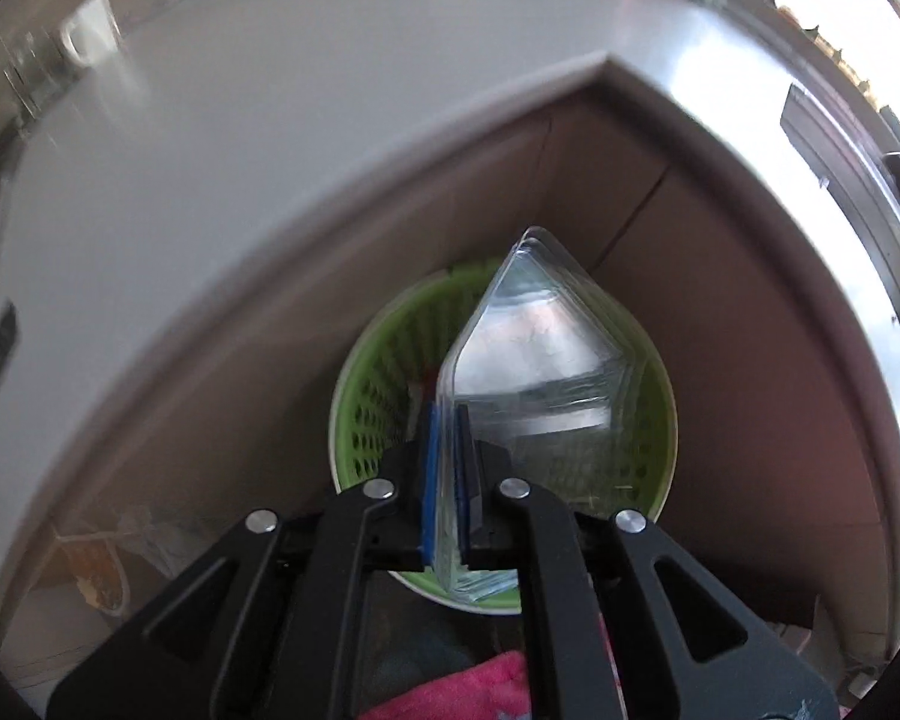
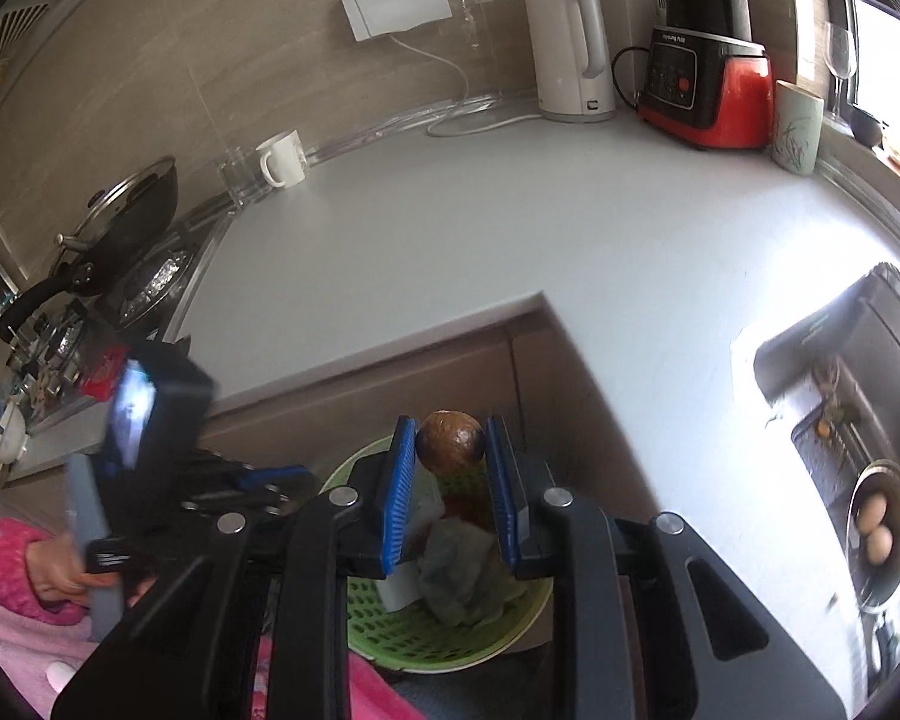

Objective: Collect trash
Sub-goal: 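Carry the clear tray and brown ball down to the green basket, opening the left tool, then open the right tool over the basket to drop the brown ball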

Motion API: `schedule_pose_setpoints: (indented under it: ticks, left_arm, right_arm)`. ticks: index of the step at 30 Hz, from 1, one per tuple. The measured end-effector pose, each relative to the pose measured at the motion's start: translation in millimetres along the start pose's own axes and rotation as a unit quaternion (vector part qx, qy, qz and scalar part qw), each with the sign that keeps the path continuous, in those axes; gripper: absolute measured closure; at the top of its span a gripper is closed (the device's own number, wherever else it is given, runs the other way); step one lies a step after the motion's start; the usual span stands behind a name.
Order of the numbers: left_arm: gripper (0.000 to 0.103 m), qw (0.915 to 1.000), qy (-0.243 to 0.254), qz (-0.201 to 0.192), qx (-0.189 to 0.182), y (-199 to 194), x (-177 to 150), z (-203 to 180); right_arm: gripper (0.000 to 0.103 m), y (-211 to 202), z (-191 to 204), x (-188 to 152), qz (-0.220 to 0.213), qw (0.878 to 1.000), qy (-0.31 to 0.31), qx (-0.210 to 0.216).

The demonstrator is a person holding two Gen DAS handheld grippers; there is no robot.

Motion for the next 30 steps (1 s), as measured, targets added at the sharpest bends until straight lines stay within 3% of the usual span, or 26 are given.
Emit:
schedule_pose_setpoints:
  ticks: [2, 4, 5, 6, 10, 20, 27, 30]
  left_arm:
    - [0.095, 1.0000, -0.003, 0.007, -0.003, 3.1, -4.0, 2.1]
    - [0.083, 1.0000, 0.003, 0.003, 0.000, 0.4, -3.1, 4.2]
    - [0.068, 1.0000, 0.002, 0.000, 0.003, -1.3, -2.5, 3.9]
    - [0.062, 0.9999, 0.001, -0.007, 0.007, -4.4, -0.7, 5.8]
    - [0.060, 0.9994, 0.005, -0.031, 0.013, -20.1, 10.5, 5.9]
    - [0.027, 0.9935, 0.005, -0.101, 0.054, -71.8, 39.7, 23.0]
    - [0.022, 0.9921, -0.006, -0.097, 0.080, -70.5, 34.2, 38.6]
    - [0.022, 0.9926, -0.010, -0.085, 0.087, -65.8, 29.2, 45.5]
  right_arm:
    - [0.078, -1.2, 6.1, -5.1, 0.000, 1.000, 0.002, -0.002]
    - [0.078, -1.2, 10.7, -9.1, 0.001, 1.000, 0.004, -0.005]
    - [0.078, -1.1, 12.6, -10.5, 0.002, 1.000, 0.005, -0.006]
    - [0.078, -1.4, 14.6, -12.0, 0.002, 1.000, 0.005, -0.006]
    - [0.078, 0.4, 22.5, -14.9, 0.003, 1.000, 0.005, -0.008]
    - [0.078, 36.5, 24.4, -38.9, 0.039, 0.999, -0.003, -0.011]
    - [0.077, 99.2, 29.5, -81.2, 0.112, 0.994, -0.017, -0.004]
    - [0.057, 121.5, 27.0, -98.6, 0.143, 0.990, -0.013, -0.005]
Point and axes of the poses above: each gripper's, at about its wrist camera, not at the fingertips, and y roughly the way its jaws point, z to its left, x to its top, the point moved 8 cm from there along y, roughly the way its jaws point, and after that the axes turned 3 degrees about y, right-handed, at the moved point
